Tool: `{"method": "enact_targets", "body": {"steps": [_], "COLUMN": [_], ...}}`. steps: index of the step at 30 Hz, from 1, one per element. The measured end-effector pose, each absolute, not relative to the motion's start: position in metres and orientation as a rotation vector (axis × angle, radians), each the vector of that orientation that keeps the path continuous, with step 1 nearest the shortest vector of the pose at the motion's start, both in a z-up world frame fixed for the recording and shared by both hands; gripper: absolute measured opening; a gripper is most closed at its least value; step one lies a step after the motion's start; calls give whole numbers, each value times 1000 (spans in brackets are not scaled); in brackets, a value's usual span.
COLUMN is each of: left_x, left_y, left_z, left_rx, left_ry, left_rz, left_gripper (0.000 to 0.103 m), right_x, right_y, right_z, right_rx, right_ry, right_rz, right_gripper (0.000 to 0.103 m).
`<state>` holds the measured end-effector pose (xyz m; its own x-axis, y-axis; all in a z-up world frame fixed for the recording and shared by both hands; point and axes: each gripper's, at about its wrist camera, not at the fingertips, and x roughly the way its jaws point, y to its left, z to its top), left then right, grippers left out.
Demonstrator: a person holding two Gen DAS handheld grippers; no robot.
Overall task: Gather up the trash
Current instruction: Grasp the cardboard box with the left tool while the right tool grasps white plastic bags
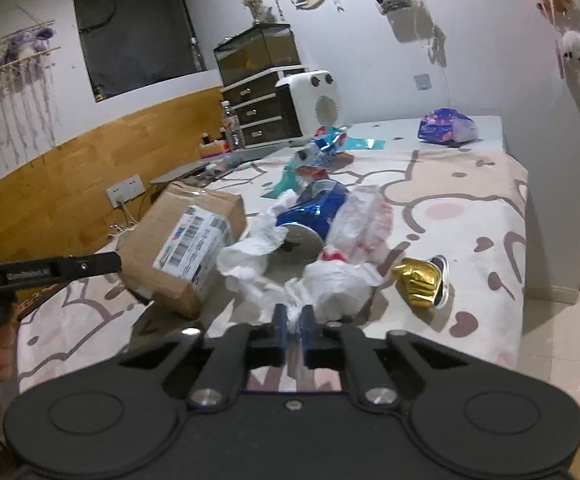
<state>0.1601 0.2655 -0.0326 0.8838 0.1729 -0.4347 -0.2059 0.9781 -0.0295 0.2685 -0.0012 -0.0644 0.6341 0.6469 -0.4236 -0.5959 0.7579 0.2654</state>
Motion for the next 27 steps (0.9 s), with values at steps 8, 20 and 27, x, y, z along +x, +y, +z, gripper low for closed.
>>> {"method": "enact_targets", "body": {"steps": [8,20,27], "left_x": [185,222,189], "left_y": [255,280,260], "left_z": [-66,-71,-59], "left_rx": [262,166,85], "left_ry": [566,606,540], "left_rz": [183,191,205], "left_gripper": [63,4,3], "right_x": [257,237,211], "right_y": [-13,-17,-32], "right_z": [-62,-45,-35], "right_rx": [130,144,147], "right_ry": [537,525,508], "right_rz": [698,730,734], "right_gripper": [6,6,6]}}
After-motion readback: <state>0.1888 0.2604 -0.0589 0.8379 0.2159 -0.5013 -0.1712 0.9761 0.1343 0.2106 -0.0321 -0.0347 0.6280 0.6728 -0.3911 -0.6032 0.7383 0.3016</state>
